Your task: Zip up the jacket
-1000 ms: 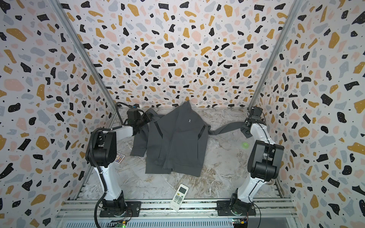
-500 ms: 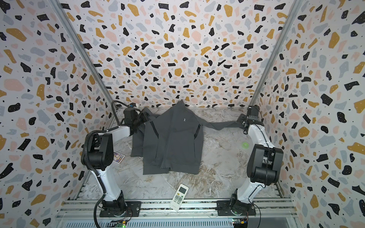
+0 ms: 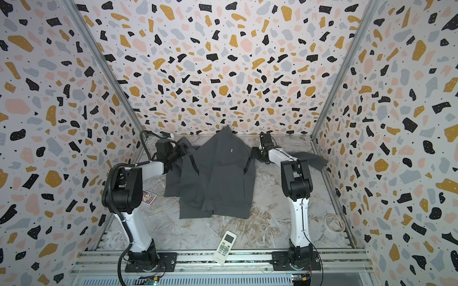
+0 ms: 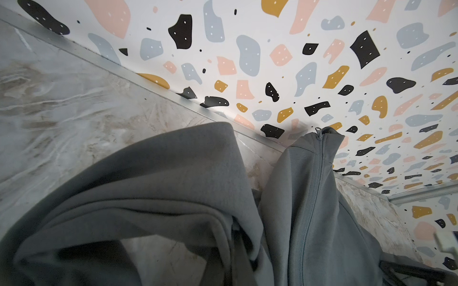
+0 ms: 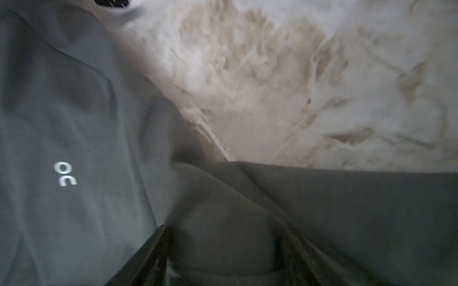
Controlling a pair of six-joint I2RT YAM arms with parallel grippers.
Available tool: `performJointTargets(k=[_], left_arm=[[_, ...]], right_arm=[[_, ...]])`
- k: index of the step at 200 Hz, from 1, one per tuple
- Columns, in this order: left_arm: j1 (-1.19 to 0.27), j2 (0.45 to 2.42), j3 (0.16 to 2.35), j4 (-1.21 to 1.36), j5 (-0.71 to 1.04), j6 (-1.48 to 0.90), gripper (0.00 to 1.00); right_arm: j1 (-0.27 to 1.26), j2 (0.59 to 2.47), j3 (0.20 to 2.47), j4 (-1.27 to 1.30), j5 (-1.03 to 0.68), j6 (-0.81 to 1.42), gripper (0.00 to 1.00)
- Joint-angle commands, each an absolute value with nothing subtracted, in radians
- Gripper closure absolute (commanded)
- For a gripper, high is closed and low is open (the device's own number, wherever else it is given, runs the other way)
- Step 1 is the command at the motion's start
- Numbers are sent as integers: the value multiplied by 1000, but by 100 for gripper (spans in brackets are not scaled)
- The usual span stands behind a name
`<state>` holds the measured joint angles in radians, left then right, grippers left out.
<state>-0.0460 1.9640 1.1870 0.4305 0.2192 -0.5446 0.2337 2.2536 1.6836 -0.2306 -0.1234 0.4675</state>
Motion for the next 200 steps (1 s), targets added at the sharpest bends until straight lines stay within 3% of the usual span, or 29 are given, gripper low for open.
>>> performJointTargets(k=[1,20,37,83,125,134,142,150,164,177,182,200], left_arm=[[-40,1964,1186,476,230,-549,100],[-40,1966,1189,472,214,-552,100],[-33,1961,1178,465,183,-562,100],[-4,1934,1096,497,114,-614,100],[3,1967,1088,526,107,-626,100],[3,1987,1119,512,128,-620,100],[2,2005,1147,499,158,-613,82],[3,2014,1171,478,177,-606,64],[2,2000,1176,461,180,-608,39],[2,1957,1138,483,180,-608,22],[0,1936,1123,486,180,-606,2],[-1,1866,1076,466,208,-602,0]], right_arm=[[235,2251,1721,-282,-63,477,42],[227,2235,1652,-236,-48,468,83],[200,2174,1533,-146,-55,483,100],[80,2065,1379,-74,-27,435,100],[38,2124,1466,-70,-40,281,100],[38,2142,1513,-109,-37,266,83],[41,2144,1538,-133,-39,261,62],[43,2133,1546,-151,-41,263,51],[49,2087,1534,-173,-59,285,41],[51,2031,1506,-194,-102,315,37],[51,2006,1493,-203,-121,327,36],[56,1905,1413,-215,-203,370,35]])
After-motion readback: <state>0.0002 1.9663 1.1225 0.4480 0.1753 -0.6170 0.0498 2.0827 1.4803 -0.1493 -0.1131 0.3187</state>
